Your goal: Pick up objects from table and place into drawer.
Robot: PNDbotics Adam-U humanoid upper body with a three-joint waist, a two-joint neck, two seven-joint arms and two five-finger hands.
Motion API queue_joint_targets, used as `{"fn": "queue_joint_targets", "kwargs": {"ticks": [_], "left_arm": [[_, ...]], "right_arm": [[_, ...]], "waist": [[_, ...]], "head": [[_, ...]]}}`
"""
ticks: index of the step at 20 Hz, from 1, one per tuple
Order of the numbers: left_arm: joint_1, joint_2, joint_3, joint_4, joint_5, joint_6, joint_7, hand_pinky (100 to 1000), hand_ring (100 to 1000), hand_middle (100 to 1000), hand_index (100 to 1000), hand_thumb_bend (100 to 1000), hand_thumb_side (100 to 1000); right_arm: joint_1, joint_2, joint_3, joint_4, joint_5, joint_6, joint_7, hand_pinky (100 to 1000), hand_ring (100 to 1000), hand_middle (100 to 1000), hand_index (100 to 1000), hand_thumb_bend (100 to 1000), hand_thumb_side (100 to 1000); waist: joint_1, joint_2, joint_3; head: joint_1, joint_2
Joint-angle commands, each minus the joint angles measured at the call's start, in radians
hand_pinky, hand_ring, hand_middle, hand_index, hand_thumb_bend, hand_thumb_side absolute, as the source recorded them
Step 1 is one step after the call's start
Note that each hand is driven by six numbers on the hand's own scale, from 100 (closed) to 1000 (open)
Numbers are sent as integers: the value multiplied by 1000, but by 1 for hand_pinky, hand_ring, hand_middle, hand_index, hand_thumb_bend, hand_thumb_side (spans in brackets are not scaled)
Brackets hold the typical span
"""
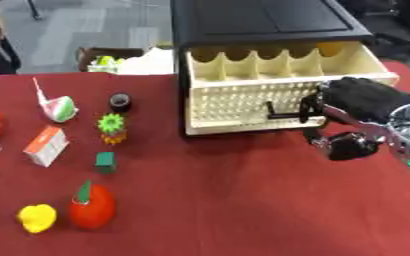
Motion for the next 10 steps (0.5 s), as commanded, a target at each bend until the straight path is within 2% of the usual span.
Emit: {"fn": "queue_joint_targets", "kwargs": {"ticks": [1,10], "left_arm": [[-12,27,7,-18,2,-4,3,667,808,876,1000,100,931],[-13,26,7,-18,3,-5,3,666,809,877,1000,100,931]], "right_arm": [[25,-28,12,1,-22,-13,3,100,100,100,621,100,132],[46,-34,12,1,-35,-42,-10,100,100,100,594,100,132]], "waist": [[5,-13,-1],[7,-13,-4]], "head": [[3,-5],[4,-4]]}}
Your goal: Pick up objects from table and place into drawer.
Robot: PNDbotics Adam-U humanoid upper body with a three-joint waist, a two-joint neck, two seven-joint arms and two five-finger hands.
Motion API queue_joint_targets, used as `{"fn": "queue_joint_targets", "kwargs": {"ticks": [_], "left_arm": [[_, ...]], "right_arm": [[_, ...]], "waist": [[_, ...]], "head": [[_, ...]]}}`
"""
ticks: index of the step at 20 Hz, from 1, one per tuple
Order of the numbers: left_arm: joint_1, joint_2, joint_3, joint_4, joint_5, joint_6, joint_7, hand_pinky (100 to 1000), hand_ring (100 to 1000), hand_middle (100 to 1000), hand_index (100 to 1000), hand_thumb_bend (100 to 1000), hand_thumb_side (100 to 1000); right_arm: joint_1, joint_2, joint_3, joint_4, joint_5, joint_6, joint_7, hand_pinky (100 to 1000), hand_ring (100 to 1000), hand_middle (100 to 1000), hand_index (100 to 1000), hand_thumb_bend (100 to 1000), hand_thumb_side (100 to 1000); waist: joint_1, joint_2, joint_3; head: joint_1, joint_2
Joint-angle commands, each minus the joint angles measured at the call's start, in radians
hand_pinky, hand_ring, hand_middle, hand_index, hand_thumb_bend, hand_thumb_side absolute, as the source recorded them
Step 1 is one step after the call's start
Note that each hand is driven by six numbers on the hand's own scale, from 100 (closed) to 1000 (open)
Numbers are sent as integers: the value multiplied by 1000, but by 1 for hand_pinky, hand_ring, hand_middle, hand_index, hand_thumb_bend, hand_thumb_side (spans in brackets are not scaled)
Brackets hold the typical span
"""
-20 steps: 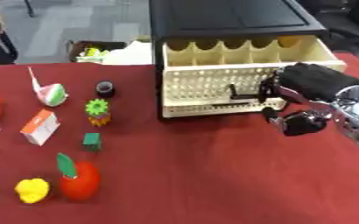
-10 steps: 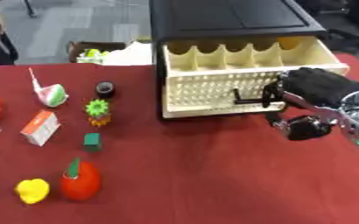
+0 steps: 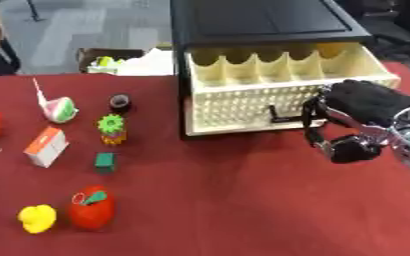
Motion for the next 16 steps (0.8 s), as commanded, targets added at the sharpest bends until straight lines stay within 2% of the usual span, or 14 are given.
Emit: {"fn": "queue_joint_targets", "kwargs": {"ticks": [1,16], "left_arm": [[-13,26,7,-18,3,-4,1,666,809,877,1000,100,931],[-18,26,5,-18,4,-7,-4,664,810,878,1000,100,930]], "right_arm": [[24,-25,22,4,-22,-15,11,100,100,100,593,100,132],[20,-28,35,4,-23,-53,24,100,100,100,587,100,131]], "waist": [[4,-12,-2],[4,-12,-2]], "head": [[4,-5],[4,-4]]}}
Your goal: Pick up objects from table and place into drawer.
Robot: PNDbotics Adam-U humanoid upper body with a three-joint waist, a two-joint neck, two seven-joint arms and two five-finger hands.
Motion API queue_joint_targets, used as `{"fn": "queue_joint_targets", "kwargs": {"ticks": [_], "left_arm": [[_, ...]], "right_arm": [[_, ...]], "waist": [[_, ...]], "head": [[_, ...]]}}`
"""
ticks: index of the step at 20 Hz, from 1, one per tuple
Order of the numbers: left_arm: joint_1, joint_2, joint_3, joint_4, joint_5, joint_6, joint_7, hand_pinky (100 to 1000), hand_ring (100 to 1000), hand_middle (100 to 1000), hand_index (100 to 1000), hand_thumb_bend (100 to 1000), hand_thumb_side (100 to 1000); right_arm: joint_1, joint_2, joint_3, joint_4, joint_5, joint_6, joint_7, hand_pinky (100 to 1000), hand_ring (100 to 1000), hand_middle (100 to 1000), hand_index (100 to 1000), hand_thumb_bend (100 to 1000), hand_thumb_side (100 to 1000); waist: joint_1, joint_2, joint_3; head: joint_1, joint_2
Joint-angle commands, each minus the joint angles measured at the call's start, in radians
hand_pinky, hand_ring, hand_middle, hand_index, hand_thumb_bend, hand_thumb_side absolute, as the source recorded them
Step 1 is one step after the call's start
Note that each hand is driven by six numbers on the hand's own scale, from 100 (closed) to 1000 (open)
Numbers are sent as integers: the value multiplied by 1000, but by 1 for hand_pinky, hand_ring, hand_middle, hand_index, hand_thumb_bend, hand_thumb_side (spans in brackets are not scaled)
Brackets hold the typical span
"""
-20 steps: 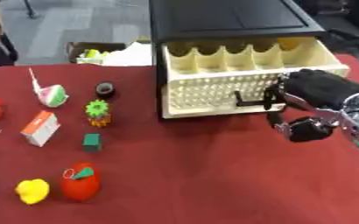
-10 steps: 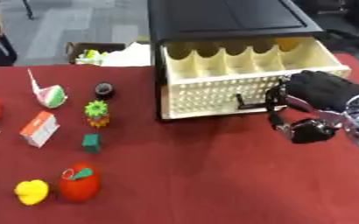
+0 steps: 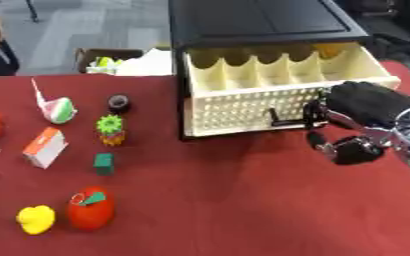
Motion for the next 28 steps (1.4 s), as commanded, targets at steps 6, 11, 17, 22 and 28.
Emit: {"fn": "queue_joint_targets", "kwargs": {"ticks": [6,11,17,22,28], "left_arm": [[-12,26,5,-18,3,-4,-2,664,811,878,1000,100,928],[-10,27,5,-18,4,-7,-2,663,812,879,1000,100,926],[-7,29,7,-18,2,-6,-1,662,812,880,1000,100,925],[-6,30,7,-18,1,-6,-1,662,813,880,1000,100,925],[-3,31,8,-18,0,-7,0,661,813,880,1000,100,925]], "right_arm": [[17,-19,35,5,-14,-21,12,100,100,100,598,100,133],[18,-20,25,5,-6,-22,4,100,100,100,713,100,138],[25,-24,-14,5,0,-34,-46,100,100,100,760,100,143],[30,-28,-50,5,5,-45,-84,100,100,100,767,100,149],[25,-32,-85,5,8,-48,-127,100,100,100,768,100,162]], "waist": [[1,-14,0],[0,-17,-3],[0,-20,-9],[1,-22,-15],[2,-26,-17]], "head": [[4,-5],[5,-8],[8,-5],[11,-3],[14,-1]]}}
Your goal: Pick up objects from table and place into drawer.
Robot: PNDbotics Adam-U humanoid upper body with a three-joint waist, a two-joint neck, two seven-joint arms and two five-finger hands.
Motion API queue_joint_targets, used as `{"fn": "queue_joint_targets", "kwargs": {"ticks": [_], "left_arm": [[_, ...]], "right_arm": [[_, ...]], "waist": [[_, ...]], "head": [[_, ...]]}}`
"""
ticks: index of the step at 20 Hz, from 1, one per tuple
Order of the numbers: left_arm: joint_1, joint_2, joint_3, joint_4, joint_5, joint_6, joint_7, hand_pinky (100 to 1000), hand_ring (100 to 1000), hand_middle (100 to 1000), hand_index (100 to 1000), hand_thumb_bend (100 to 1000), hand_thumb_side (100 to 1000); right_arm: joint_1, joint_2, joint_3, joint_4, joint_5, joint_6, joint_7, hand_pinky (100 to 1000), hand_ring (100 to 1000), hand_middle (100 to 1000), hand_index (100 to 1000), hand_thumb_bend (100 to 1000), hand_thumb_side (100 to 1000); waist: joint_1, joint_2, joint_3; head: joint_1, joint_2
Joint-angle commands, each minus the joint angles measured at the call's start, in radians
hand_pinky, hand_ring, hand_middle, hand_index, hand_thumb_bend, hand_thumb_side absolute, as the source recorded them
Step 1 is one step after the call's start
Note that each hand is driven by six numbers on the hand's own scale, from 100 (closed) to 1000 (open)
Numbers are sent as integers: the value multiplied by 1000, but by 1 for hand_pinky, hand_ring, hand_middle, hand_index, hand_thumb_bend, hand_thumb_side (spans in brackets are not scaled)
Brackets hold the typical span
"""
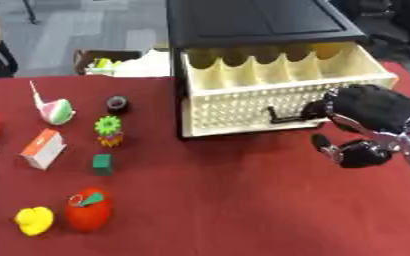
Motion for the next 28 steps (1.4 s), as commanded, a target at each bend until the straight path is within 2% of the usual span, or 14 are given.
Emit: {"fn": "queue_joint_targets", "kwargs": {"ticks": [1,8,15,21,28], "left_arm": [[-4,32,8,-18,0,-3,2,661,813,880,1000,100,925],[-2,33,8,-18,0,-3,2,660,814,881,1000,100,925],[-4,32,7,-18,1,-5,1,658,815,881,1000,100,923],[-4,32,6,-18,1,-6,-1,657,816,882,1000,100,922],[-5,35,8,-18,-1,-7,0,657,816,882,1000,100,921]], "right_arm": [[-11,-32,-36,0,4,-9,-27,100,100,100,770,100,166],[-19,-36,-75,0,-5,-20,-84,100,100,100,793,100,172],[-13,-39,-58,0,-13,-27,-63,100,100,100,844,100,167],[-3,-36,-43,0,-153,-25,-4,100,100,100,867,100,156],[-16,-42,-75,0,-160,-26,-38,100,100,100,859,100,168]], "waist": [[1,-20,-3],[2,-21,-7],[2,-18,-5],[1,-16,-4],[3,-18,-4]], "head": [[5,0],[14,3],[17,0],[14,-2],[18,-1]]}}
